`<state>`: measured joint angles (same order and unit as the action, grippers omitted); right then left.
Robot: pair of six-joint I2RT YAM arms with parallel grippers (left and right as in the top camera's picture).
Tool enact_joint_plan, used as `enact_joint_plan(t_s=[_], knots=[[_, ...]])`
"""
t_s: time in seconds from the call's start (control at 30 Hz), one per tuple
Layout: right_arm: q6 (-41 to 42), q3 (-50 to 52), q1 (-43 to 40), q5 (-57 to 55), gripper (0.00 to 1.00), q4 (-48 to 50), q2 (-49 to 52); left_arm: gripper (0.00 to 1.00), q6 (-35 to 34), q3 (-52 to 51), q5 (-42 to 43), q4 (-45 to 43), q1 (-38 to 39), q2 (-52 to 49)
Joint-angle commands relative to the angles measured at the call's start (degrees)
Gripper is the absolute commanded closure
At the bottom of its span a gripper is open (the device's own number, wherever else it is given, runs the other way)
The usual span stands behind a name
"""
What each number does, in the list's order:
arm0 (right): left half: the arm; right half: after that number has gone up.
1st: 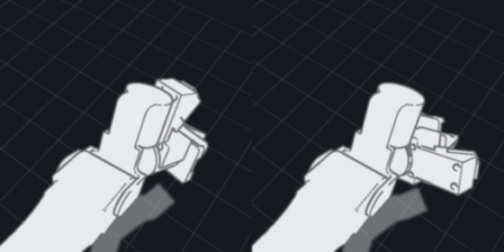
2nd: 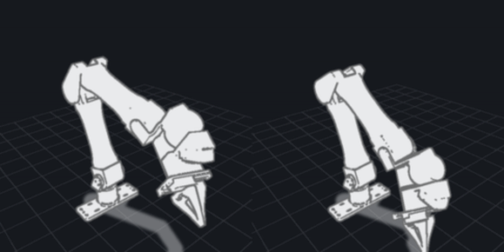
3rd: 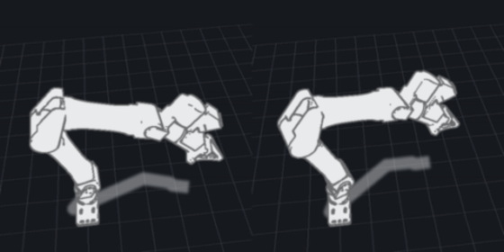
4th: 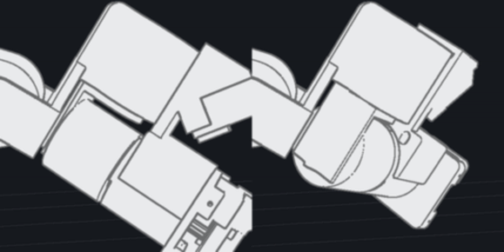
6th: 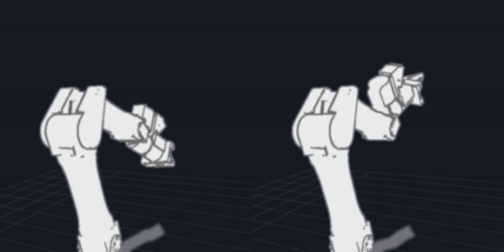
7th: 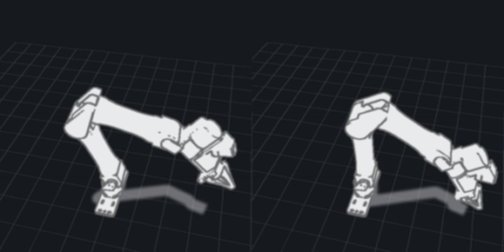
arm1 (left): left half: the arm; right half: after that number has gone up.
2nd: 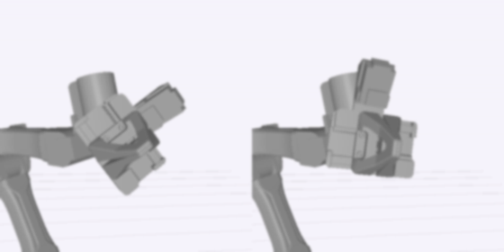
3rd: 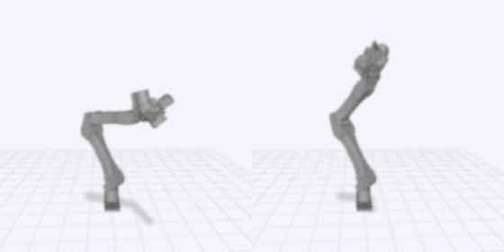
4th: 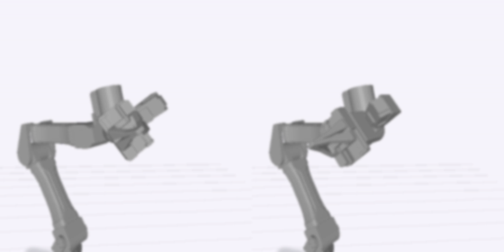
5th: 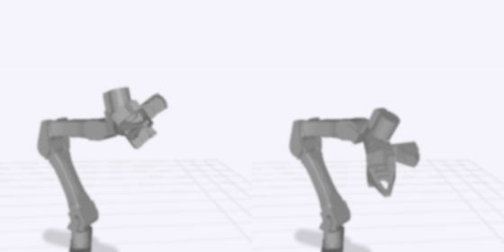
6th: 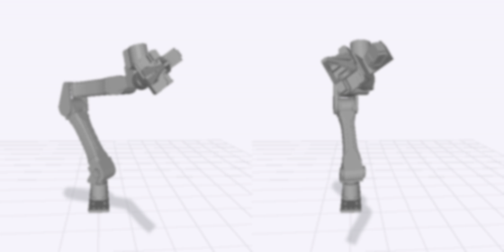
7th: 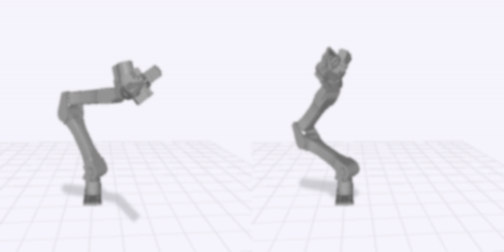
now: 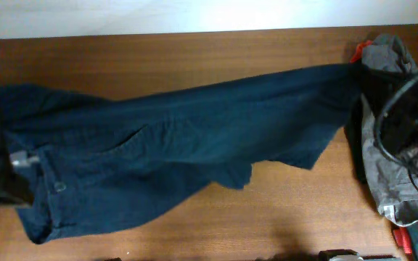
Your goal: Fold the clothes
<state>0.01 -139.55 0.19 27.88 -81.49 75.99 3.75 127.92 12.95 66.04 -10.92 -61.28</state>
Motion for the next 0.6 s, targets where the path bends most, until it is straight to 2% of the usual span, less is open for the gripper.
enact_joint_plan(t_s=[0.0, 0.27, 0.43, 0.57], knots=[[0.5, -1.7, -0.6, -3.1, 0.96, 0.0, 0.1, 0.99, -1.6, 1.6, -5.5, -1.8, -0.6, 0.0], [0.5, -1.5, -0.6, -3.1, 0.96, -1.7, 4.1, 1.0, -3.0, 1.4, -6.3, 1.0, -0.6, -7.6], [-1.7, -1.5, -0.6, -3.1, 0.96, 0.8, 9.0, 1.0, -2.8, 1.5, 1.6, -0.3, -0.6, -15.6], [-3.1, -1.5, -0.6, -5.8, 0.96, 9.2, 12.6, 1.0, -0.7, 1.5, 11.3, -9.3, -0.6, -21.2]])
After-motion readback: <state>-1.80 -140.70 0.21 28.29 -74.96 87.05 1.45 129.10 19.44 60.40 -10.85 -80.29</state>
